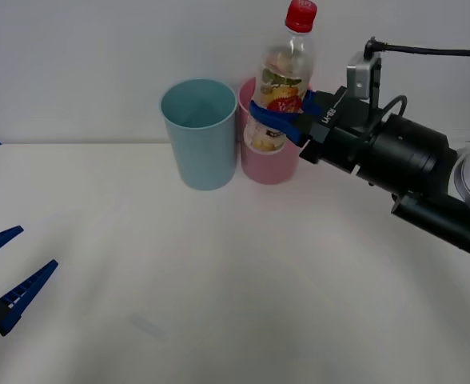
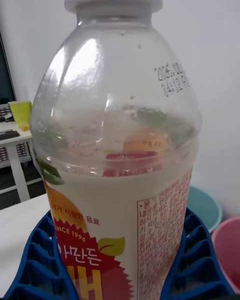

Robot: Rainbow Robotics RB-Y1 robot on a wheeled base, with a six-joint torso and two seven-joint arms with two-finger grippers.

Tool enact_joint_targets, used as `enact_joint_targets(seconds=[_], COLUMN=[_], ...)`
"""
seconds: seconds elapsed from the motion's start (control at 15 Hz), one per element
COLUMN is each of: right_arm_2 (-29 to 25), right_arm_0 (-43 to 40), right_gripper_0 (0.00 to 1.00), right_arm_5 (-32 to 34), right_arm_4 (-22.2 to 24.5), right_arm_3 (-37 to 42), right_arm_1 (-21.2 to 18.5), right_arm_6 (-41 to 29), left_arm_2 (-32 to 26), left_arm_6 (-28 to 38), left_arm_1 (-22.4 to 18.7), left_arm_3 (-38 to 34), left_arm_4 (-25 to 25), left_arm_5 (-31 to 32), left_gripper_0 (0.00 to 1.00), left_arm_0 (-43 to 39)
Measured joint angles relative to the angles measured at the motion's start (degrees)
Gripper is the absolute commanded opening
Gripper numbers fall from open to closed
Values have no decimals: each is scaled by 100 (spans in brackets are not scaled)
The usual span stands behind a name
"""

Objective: Grasp the object on the table and drop it into the matching bin: aluminum can to the light blue bin, PET bottle to the pink bin.

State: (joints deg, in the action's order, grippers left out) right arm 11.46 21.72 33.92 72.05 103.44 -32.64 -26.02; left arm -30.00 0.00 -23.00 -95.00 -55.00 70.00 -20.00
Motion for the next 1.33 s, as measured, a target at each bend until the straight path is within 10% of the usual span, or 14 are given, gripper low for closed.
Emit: enact_joint_targets(seconds=[0.87,1.33], right_arm_2=[0,-3], right_arm_0=[2568,2726], right_gripper_0=[0,0], right_arm_5=[-102,-684], right_arm_4=[730,1001], right_arm_3=[-3499,-3919], right_arm_1=[683,909], right_arm_6=[179,318], left_arm_2=[0,0], left_arm_6=[0,0], left_arm_1=[0,0], left_arm_3=[0,0], left_arm_4=[0,0], left_arm_5=[0,0], left_gripper_0=[100,100], left_arm_0=[0,0])
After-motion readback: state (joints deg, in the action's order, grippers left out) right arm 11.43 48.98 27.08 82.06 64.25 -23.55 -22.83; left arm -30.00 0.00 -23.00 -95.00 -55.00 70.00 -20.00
